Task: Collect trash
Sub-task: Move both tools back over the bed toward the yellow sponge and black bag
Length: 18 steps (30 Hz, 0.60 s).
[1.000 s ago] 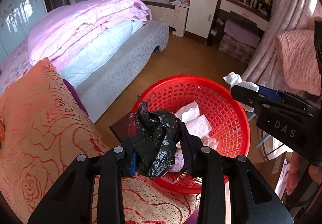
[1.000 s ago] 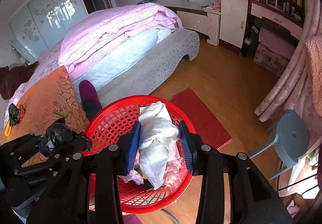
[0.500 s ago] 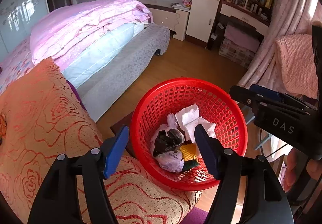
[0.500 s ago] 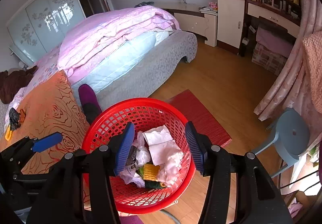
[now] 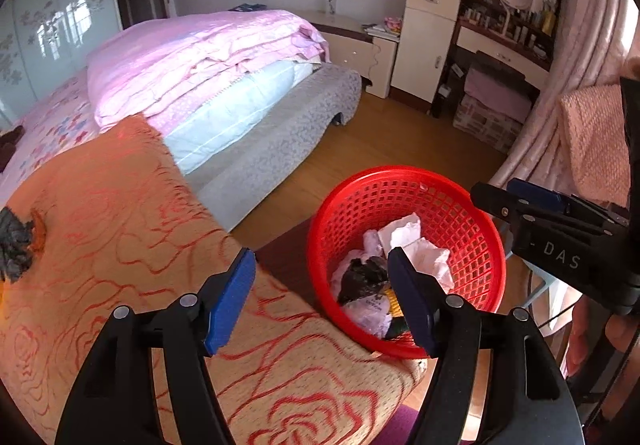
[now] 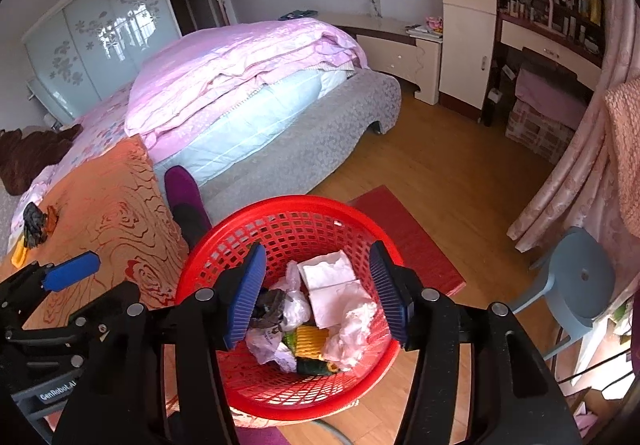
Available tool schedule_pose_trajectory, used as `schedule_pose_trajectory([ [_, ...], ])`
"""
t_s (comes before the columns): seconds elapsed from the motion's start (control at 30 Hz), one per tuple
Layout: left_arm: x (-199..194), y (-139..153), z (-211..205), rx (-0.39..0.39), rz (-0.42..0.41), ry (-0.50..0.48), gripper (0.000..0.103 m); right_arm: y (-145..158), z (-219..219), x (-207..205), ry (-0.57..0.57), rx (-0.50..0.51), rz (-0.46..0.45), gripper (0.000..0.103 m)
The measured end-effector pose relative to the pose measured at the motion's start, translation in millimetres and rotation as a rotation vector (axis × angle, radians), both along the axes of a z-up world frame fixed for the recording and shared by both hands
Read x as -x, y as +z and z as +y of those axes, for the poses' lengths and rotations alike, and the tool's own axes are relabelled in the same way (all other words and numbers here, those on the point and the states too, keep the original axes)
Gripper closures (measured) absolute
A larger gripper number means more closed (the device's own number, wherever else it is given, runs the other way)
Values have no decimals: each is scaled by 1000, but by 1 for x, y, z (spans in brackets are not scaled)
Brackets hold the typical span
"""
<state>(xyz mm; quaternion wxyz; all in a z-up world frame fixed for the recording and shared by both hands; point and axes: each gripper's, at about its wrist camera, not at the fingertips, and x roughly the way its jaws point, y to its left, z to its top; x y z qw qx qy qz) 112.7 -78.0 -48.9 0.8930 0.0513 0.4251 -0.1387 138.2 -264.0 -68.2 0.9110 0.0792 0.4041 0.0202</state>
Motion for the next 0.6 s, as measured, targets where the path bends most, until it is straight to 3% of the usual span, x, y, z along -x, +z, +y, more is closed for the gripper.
schedule_pose_trajectory([
  [0.2,9,14,33,21,-32,69,36,4,25,7,66,6,-31,43],
  [0.6,19,35,121,31,-68,259,34,20,92,8,198,11,-64,40],
])
